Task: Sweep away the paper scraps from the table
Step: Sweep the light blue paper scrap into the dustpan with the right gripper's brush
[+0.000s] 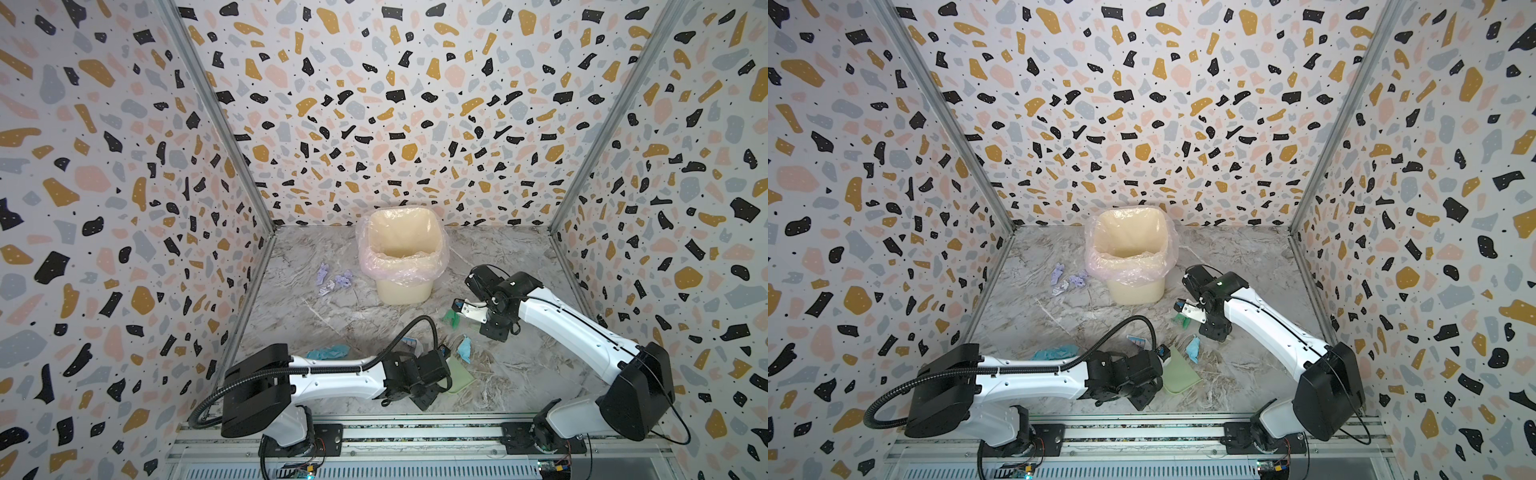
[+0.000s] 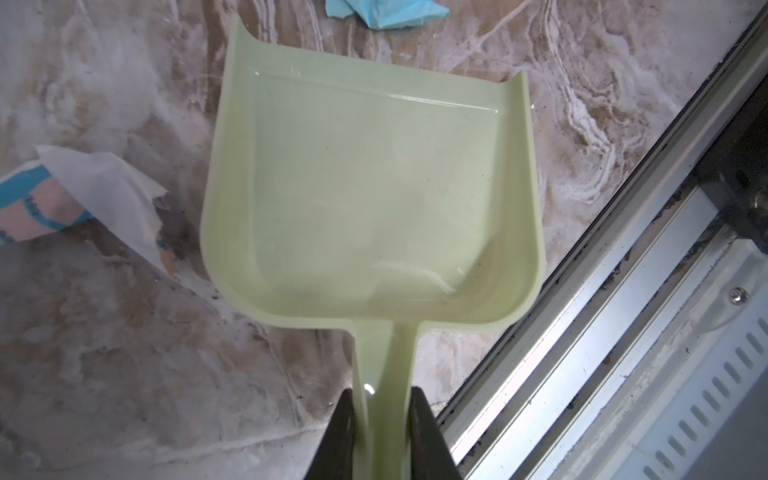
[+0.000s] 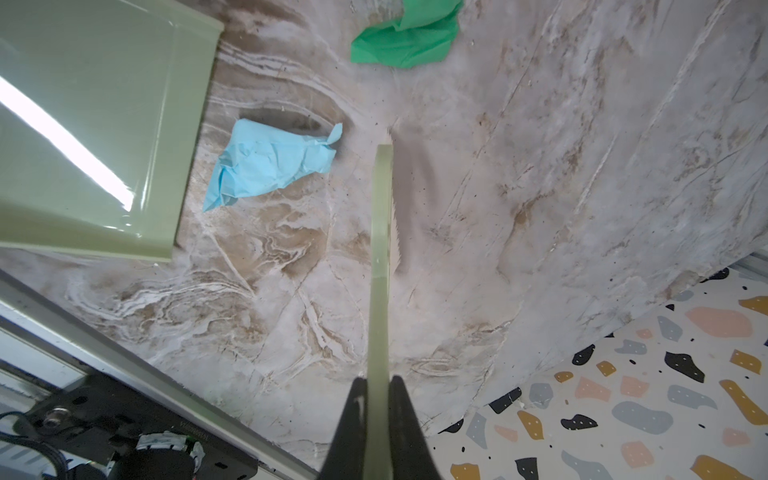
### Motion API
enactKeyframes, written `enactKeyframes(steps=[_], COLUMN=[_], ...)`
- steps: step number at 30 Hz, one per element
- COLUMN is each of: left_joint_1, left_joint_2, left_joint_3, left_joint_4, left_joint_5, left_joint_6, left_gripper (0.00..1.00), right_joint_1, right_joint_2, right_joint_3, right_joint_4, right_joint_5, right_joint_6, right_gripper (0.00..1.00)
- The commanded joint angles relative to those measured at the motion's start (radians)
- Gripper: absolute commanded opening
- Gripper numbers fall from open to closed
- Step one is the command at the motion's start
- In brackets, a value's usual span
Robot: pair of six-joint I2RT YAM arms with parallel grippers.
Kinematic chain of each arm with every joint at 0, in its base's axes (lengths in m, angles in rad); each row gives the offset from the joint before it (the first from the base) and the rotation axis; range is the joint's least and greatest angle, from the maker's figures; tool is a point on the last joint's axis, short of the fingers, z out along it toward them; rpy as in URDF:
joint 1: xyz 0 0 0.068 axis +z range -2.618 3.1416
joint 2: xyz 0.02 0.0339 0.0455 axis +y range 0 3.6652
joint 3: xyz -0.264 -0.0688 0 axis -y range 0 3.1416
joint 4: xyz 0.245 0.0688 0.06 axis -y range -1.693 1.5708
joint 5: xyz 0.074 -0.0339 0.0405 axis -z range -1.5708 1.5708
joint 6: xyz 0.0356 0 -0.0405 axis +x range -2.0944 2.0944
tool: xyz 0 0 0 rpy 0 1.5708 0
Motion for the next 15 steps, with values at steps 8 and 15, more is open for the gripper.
enactKeyframes(steps=[8,15], left_joint_1=[-0.011,-0.011], left_joint_2=[0.043,0.052], left_joint_3=[0.046,0.054], left_joint_4=[-0.01,-0.007], left_joint_5=[-0.039,-0.046], left_joint_6=[-0.013,-0.016], left_gripper=[0.0,0.0], right_joint_1=[0.034,0.089], right_joint_2=[0.007,0.01], right_joint_3=[0.058,0.098], right_joint_4=[-0.107,-0.141], right_joint_5=[-0.143,-0.309], right_joint_6=[0.046,0.057], right_gripper=[0.0,0.0])
